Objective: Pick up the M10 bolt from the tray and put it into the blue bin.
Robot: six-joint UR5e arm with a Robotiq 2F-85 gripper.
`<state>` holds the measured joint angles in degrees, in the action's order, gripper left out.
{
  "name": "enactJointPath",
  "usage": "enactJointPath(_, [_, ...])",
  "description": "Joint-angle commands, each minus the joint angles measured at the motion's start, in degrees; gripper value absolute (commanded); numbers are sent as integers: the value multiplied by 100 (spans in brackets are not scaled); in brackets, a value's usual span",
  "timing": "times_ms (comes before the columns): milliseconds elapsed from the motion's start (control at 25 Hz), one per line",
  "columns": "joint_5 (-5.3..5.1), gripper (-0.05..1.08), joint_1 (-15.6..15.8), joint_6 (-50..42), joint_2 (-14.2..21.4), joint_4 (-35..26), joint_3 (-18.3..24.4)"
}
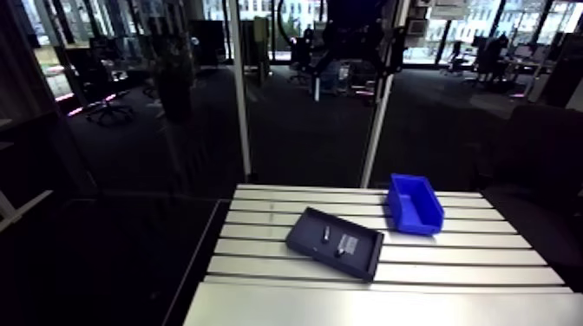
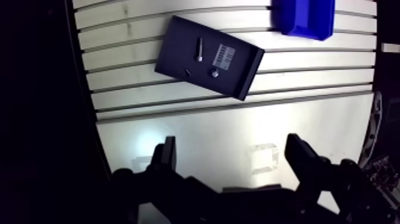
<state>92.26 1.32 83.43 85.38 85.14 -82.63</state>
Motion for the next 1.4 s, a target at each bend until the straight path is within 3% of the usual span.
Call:
enactJointPath(40, [-2,1,0,2,-35,16,-3])
enactJointPath(800, [-2,1,-9,-209,-114,42,-47])
enactJointPath(1200, [-2,1,-114,-403,-642,1088,-521])
enactJointPath(1400, [-55,4,-132,-385,-835,1449,-847])
